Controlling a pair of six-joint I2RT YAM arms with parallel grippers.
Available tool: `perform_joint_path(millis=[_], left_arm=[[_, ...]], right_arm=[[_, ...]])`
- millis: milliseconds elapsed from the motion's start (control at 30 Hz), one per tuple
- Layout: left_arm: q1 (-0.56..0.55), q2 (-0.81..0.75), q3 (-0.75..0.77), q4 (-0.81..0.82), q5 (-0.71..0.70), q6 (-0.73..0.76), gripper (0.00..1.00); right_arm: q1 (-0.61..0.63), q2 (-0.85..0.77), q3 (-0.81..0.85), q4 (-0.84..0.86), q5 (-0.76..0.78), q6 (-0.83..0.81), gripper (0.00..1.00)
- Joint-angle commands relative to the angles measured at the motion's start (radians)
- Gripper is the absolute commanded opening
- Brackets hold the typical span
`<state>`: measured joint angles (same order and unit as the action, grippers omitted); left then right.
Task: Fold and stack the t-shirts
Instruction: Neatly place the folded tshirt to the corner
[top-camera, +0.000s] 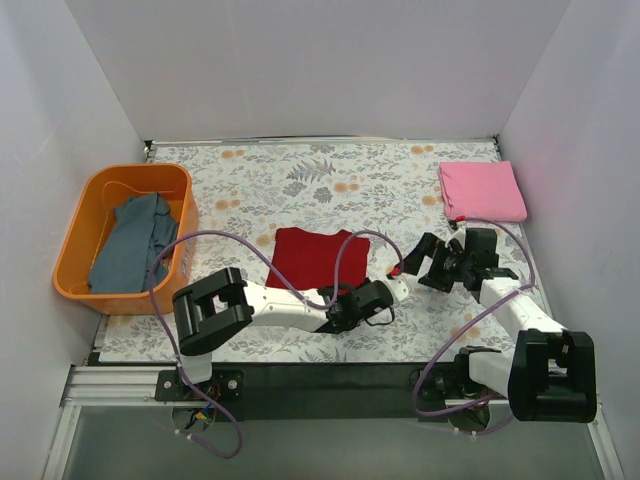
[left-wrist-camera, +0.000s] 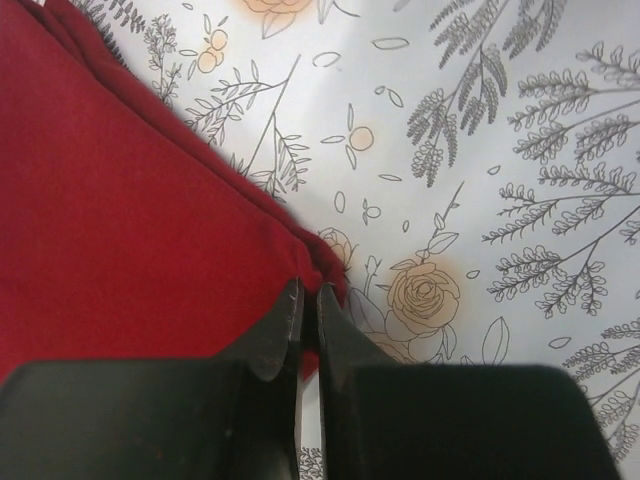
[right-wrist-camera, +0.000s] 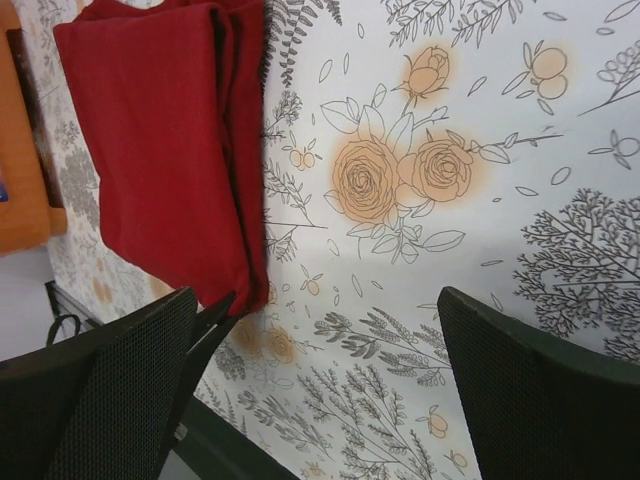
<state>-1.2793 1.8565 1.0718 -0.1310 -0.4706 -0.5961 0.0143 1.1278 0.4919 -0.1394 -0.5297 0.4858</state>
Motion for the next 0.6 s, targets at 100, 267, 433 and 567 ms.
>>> perform_joint_path(millis=[100, 267, 433, 567], left_arm=[[0.092, -0.174, -0.029, 0.05, 0.158, -0.157, 0.0], [0.127, -0.232, -0.064, 0.087, 0.225, -0.208, 0.0], [0.133, -0.264, -0.09, 0.109, 0.25, -0.235, 0.0], [0.132, -0.275, -0.092, 0.125, 0.259, -0.261, 0.0]], right_arm=[[0.076, 0.102, -0.076, 0.283, -0.073, 0.173, 0.93], [0.196, 0.252, -0.056, 0.441, -0.043, 0.253, 0.92], [0.295, 0.391, -0.003, 0.558, -0.018, 0.333, 0.91], [0.381, 0.57, 0.115, 0.581, -0.056, 0.352, 0.83]])
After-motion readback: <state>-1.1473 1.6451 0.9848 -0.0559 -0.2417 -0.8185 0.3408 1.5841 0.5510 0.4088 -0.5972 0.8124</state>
